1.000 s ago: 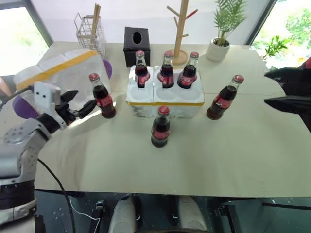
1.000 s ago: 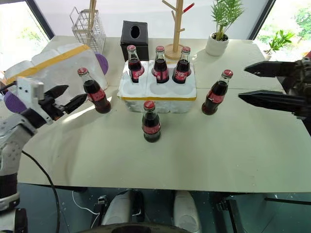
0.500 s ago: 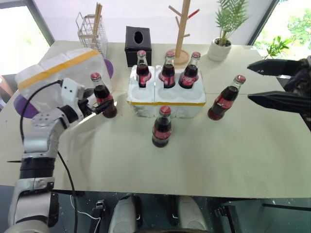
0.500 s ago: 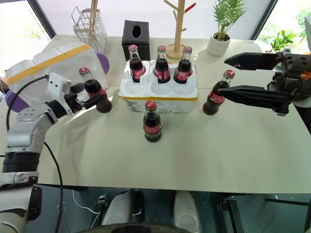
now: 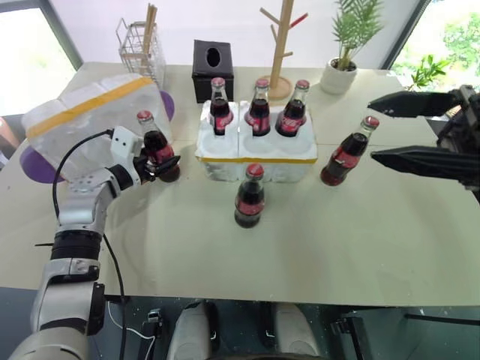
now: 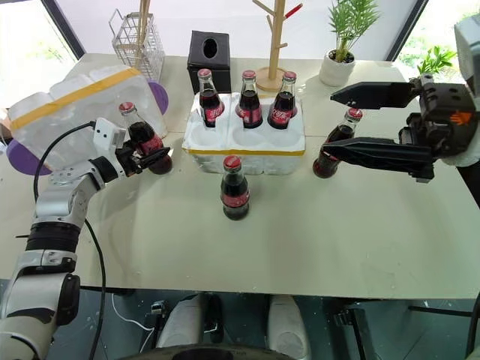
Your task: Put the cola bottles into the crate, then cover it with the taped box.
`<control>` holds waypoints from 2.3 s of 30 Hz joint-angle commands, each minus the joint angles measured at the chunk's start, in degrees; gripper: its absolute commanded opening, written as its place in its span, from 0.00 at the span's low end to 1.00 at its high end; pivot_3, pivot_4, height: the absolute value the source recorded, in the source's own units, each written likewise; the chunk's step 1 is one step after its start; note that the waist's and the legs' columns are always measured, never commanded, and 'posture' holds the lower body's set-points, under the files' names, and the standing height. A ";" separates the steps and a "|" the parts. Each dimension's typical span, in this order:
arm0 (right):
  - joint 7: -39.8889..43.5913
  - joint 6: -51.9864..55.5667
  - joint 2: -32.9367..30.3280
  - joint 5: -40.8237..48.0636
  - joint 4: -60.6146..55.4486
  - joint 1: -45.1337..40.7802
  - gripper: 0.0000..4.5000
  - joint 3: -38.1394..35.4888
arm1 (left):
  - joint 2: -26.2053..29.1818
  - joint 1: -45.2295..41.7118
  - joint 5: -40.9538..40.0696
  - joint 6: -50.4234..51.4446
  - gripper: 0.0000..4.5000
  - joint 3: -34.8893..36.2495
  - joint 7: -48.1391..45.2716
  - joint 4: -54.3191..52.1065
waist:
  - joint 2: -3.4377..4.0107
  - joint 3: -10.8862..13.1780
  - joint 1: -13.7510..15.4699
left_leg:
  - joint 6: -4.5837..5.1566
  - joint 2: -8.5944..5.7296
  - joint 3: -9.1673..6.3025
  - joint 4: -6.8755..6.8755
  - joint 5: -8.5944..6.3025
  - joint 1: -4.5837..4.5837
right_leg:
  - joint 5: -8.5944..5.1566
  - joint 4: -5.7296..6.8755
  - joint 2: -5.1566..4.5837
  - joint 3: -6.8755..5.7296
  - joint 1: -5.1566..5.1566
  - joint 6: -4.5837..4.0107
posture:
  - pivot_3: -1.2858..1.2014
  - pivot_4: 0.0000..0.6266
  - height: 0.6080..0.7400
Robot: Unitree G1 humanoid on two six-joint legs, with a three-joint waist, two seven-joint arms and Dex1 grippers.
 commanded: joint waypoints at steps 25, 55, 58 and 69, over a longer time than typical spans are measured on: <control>-6.84 -6.19 2.42 -5.45 -5.52 8.88 1.00 -2.94 | -7.31 -27.36 3.24 -0.57 0.63 -9.42 -10.35 8.39 | -0.20 0.12 1.12 | -0.22 -0.05 0.00 0.08 0.16 -0.32 | 0.13 0.07 0.32 -0.03 -0.27 0.23 | 0.52 0.24 1.00; -9.06 -14.40 9.71 -17.10 -8.29 12.30 1.00 11.70 | 4.93 -18.29 -13.58 26.04 1.00 2.14 -18.16 -20.14 | -0.16 0.09 0.65 | -0.23 0.00 -0.07 0.17 0.17 -0.23 | 0.17 0.19 0.33 -0.03 -0.17 0.18 | 0.52 0.24 1.00; -11.06 -15.67 12.99 -20.35 -8.50 13.22 1.00 16.14 | 14.41 -8.82 -17.60 30.09 1.00 2.30 -24.86 -31.54 | -0.11 0.06 -0.19 | -0.29 0.01 -0.08 0.15 0.20 -0.15 | 0.16 0.25 0.31 -0.02 -0.13 0.18 | 0.52 0.24 1.00; -11.58 -20.30 26.34 -29.26 -1.57 10.94 1.00 29.32 | 20.21 11.76 -17.02 25.18 1.00 2.34 -22.00 -47.53 | -0.20 0.03 0.37 | -0.30 0.00 -0.08 0.11 0.20 0.08 | 0.03 0.12 0.29 0.00 0.14 -0.05 | 0.52 0.24 1.00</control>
